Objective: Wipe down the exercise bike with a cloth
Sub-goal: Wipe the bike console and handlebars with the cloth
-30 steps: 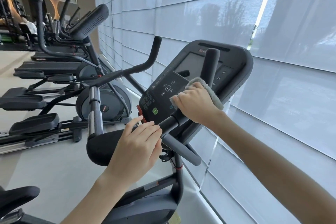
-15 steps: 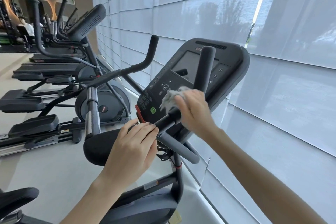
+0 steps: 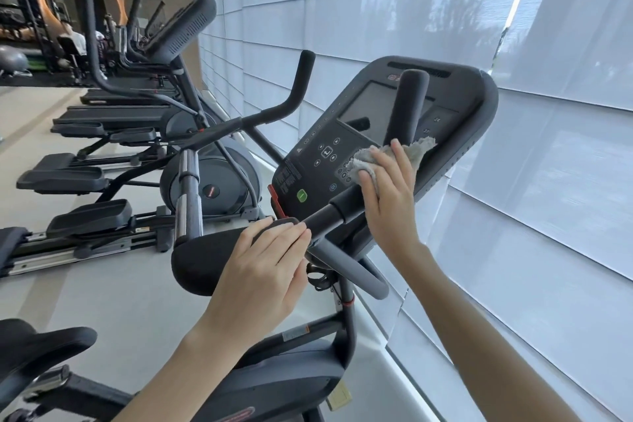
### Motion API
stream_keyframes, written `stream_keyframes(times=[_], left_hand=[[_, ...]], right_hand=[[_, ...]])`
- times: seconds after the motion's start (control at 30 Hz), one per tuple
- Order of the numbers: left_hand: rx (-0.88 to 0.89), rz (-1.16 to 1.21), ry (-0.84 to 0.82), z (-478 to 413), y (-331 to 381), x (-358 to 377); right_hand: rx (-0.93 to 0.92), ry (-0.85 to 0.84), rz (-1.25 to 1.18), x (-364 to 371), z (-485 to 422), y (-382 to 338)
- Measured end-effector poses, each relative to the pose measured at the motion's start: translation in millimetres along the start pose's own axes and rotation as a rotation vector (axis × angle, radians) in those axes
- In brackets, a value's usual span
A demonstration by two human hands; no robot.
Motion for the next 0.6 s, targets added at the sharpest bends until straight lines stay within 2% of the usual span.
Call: stream_keyframes(times=[0.1, 0.17, 0.37, 0.5, 0.6], left_hand=[[-0.001, 0.005, 0.003, 2.2, 0.2, -2.3], [-0.006, 0.030, 0.021, 4.8, -4.1, -6.7], [-0.002, 0.091, 0.075, 22.0, -35.3, -21.1], [0.053, 0.164, 0.089, 34.6, -62.3, -25.5], [0.068, 0.210, 0.103, 41.4, -86.7, -27.7]], right_hand=[[0.156, 0.017, -0.127, 7.8, 35.3, -21.1], [0.175, 0.015, -0.142, 14.3, 49.8, -39.2], [0.121, -0.114, -0.070, 32.5, 71.5, -84.6], [-0.106, -0.133, 0.016, 10.6, 24.0, -79.3], [-0.056, -0.210, 0.265, 7.3, -25.4, -60.2]])
Point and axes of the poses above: each hand's wrist, its own z-axis away from the middle knuckle, its own x-axis out of the palm, y = z × x, the point moved 5 cm from there along -z, towards the middle knuckle, and after that the axes turned 7 degrees about -z, right-handed, at the moved point
